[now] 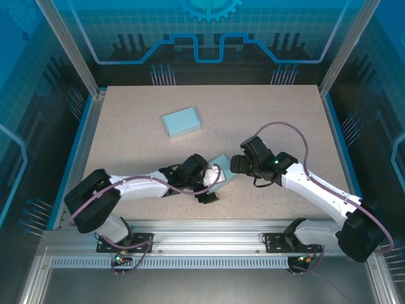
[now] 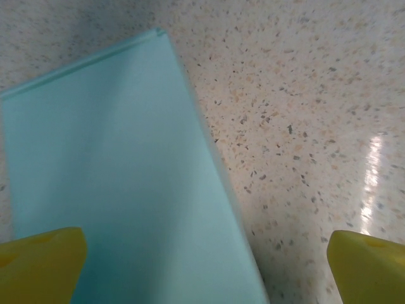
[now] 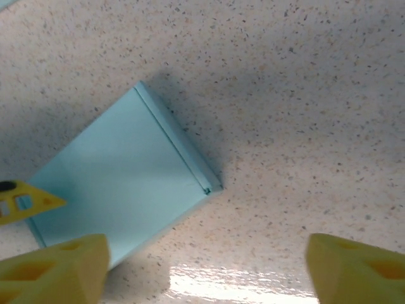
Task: Fold the paper box
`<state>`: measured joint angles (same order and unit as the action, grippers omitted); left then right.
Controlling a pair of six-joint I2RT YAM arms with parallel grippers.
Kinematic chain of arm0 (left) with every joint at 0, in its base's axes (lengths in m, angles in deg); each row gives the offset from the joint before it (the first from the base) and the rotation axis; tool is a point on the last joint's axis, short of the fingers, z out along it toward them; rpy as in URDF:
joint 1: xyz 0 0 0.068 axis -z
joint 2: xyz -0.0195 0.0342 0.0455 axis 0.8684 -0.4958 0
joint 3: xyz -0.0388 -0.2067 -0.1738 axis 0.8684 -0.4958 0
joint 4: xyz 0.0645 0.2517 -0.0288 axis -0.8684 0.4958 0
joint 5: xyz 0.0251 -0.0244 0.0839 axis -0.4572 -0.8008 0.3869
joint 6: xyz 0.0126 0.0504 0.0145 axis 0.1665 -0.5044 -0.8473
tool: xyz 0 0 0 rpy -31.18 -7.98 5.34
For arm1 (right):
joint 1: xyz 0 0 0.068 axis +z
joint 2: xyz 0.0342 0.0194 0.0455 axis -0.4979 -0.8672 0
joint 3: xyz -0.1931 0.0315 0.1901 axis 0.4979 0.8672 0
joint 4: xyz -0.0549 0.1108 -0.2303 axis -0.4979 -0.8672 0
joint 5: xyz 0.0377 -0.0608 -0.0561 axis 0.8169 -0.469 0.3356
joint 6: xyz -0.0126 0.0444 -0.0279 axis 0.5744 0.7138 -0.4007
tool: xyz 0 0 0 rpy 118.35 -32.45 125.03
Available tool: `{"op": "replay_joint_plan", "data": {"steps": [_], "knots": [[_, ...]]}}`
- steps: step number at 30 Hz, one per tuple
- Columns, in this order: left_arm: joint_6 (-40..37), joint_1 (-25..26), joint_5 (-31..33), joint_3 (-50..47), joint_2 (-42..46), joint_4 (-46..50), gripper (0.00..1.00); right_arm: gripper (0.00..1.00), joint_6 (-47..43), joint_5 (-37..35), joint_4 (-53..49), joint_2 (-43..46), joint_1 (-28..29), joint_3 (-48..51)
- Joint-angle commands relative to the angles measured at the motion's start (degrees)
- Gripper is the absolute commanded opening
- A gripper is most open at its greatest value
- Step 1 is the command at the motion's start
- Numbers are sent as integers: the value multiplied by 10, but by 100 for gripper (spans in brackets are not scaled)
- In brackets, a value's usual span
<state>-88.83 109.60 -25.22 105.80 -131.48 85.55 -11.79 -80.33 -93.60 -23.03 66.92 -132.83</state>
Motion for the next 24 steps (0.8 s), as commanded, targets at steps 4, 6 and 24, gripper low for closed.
{"op": "replay_joint_plan", "data": {"steps": [4, 6, 24], "knots": [[-16, 6, 108, 60, -71, 20, 98, 94, 6, -41, -34, 29, -15, -4], [-32, -4, 127, 79, -94, 17, 95, 98, 4, -46, -34, 37, -22, 1], [-59, -90, 82, 264, -214, 3, 84, 100, -85, -144, -13, 162, -127, 46]]}}
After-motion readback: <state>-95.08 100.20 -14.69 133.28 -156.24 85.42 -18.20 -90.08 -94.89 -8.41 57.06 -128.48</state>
